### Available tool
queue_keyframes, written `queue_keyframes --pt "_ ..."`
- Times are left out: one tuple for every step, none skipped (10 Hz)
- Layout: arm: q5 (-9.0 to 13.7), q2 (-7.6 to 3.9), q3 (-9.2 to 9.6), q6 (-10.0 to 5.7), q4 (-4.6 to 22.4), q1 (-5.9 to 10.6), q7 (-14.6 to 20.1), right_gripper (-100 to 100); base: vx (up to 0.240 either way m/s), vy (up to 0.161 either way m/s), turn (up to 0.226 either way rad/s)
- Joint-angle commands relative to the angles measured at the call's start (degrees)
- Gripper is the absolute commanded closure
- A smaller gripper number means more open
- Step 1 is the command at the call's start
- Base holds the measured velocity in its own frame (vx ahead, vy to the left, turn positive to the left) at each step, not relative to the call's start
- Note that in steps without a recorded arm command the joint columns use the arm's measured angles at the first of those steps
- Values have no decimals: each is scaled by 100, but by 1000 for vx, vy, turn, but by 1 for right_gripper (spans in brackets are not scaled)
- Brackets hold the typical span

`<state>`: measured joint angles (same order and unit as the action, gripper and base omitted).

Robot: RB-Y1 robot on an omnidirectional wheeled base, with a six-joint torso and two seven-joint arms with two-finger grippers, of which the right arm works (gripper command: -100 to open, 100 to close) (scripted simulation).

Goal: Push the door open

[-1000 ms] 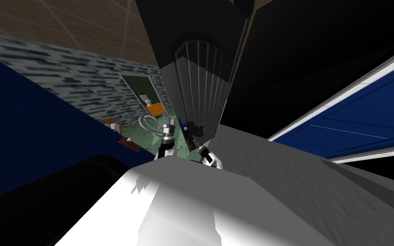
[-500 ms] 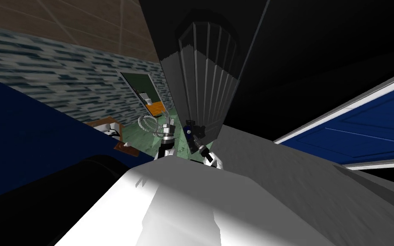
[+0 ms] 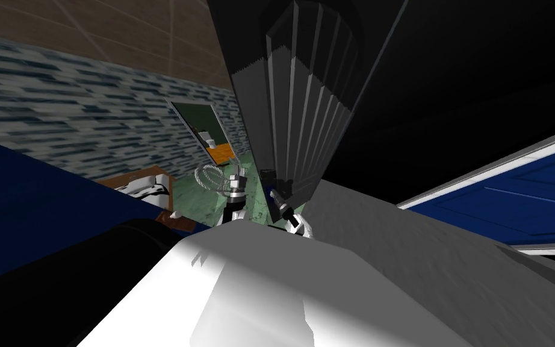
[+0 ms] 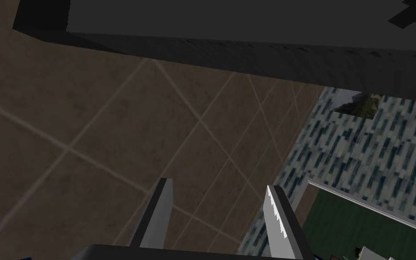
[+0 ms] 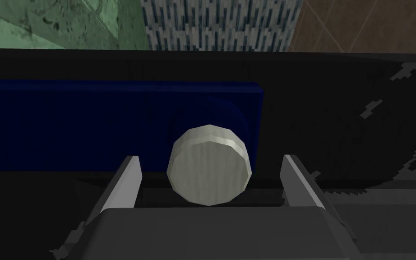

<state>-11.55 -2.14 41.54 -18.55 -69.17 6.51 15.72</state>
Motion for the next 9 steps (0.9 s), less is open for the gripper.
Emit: queue_keyframes --pt "0 0 0 0 0 0 0 -100 68 66 -2" --pt "0 0 0 0 0 0 0 100 -10 -6 -4" --pt "0 0 0 0 0 0 0 100 -21 -24 9" --pt "0 0 0 0 0 0 0 100 -20 -22 4" --pt "0 0 0 0 0 0 0 100 -15 -15 -4" --pt "0 0 0 0 0 0 0 100 -9 -8 -5" --pt "0 0 0 0 0 0 0 100 0 0 0" --pt "-61 -66 -35 17 -42 -71 18 100 59 102 -125" --pt "-91 -90 -53 22 -68 -103 28 100 91 172 -167"
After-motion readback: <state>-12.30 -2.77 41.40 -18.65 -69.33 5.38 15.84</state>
